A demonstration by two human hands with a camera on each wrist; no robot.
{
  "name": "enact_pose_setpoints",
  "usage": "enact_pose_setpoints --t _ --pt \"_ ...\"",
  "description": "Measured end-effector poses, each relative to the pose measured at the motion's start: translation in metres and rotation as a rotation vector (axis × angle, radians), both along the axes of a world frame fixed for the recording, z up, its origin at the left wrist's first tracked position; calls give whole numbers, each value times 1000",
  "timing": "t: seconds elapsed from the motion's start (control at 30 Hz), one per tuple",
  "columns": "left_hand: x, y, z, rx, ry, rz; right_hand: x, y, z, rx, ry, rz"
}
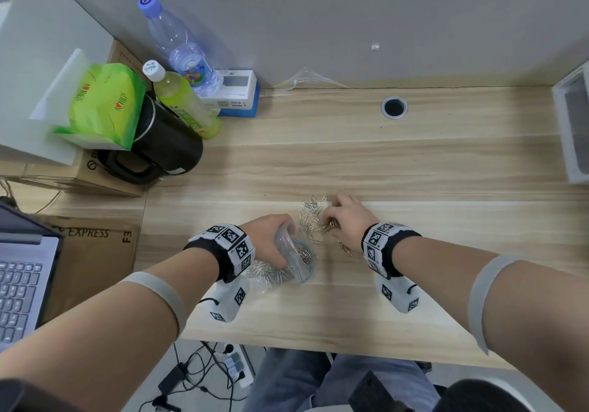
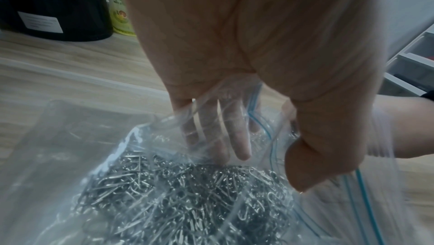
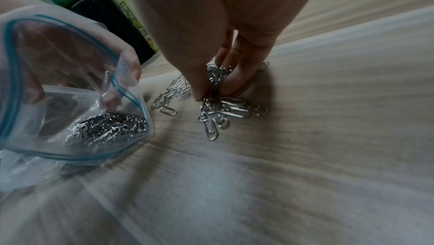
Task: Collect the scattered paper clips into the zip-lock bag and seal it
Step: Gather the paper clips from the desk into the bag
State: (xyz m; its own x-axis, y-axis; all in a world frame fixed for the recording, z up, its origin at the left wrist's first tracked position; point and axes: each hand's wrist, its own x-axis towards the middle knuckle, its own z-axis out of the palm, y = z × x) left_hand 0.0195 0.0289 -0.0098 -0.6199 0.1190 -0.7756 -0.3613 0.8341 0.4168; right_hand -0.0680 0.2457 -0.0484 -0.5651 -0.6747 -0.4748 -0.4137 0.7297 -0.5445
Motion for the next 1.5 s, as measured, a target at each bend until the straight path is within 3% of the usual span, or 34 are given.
enact_pose_setpoints --t 0.2,0.53,0.7,0.9,1.13,1.3,1.4,1.5 --pt "-2 2 0 -10 3 -11 2 -1 2 -69 9 -60" --pt "1 2 2 2 15 -3 -12 -7 15 0 -9 -75" --pt "2 1 5 14 22 0 -12 -9 33 -93 -99 -96" --pt "2 4 6 76 49 43 5 -29 42 -127 -377 -2" --pt "4 6 9 106 64 82 34 -56 43 -240 -343 3" --pt "7 4 10 111 59 79 36 -50 42 -184 -422 26" --pt "8 4 9 130 49 108 21 -39 42 -190 -366 -105" --pt "10 3 10 111 32 108 -4 -21 37 -105 -109 -110"
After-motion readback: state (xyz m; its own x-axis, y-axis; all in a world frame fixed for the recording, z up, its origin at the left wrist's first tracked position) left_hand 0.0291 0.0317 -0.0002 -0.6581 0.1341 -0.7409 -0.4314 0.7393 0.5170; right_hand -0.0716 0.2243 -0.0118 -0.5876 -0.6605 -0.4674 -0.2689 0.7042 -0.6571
